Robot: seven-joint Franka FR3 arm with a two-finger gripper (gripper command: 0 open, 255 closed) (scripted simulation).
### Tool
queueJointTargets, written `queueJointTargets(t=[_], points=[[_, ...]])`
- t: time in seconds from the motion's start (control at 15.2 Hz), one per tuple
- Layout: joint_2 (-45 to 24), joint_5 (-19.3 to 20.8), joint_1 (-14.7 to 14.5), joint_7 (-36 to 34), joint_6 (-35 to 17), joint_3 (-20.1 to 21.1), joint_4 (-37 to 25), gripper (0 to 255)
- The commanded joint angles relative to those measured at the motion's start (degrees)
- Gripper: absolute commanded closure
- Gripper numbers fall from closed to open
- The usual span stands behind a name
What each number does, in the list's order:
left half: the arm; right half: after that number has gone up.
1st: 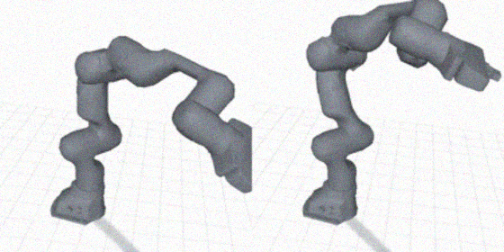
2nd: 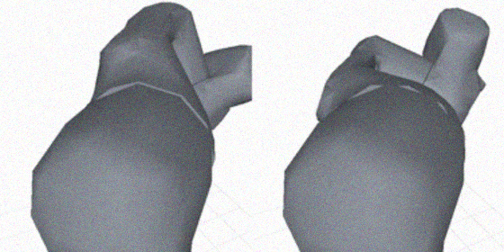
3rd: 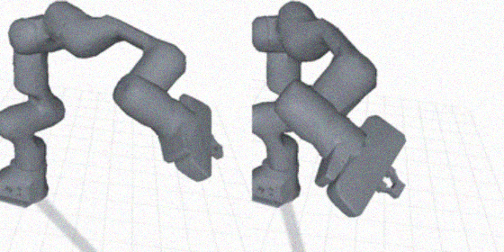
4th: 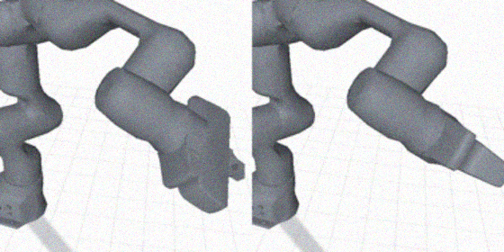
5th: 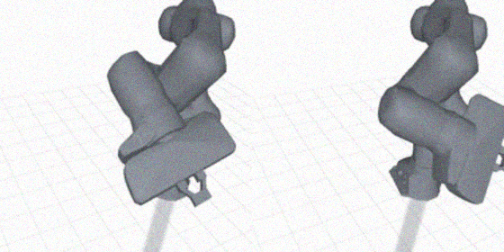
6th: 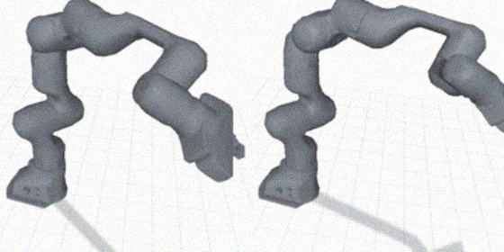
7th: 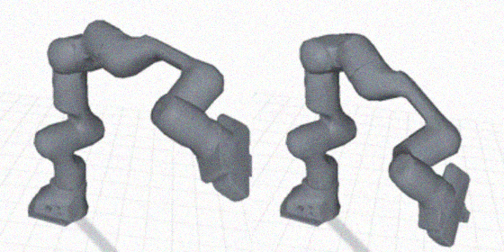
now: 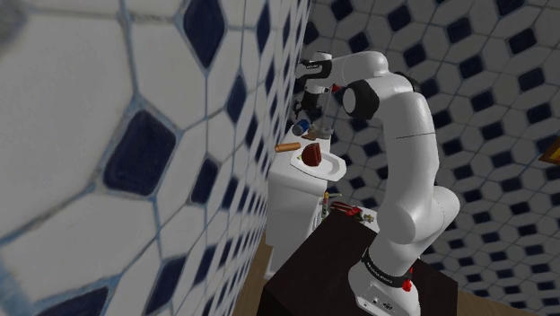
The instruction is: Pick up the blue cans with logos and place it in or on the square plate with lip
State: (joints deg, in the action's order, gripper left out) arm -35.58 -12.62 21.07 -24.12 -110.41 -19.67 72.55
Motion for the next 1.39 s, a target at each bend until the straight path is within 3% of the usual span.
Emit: queueJointTargets(t=[0.0, 0.07, 1.25, 1.32], points=[[-2.94, -0.19, -0.38, -0.29, 0.5, 0.34, 1.84, 255], [-3.83, -0.05, 0.83, -0.3, 4.84, 0.5, -3.6, 255], [-4.72, 0.2, 3.01, -1.45, 19.12, 0.46, -19.09, 255], [-0.33, 1.04, 1.24, -1.34, 16.2, -0.05, -11.71, 255]])
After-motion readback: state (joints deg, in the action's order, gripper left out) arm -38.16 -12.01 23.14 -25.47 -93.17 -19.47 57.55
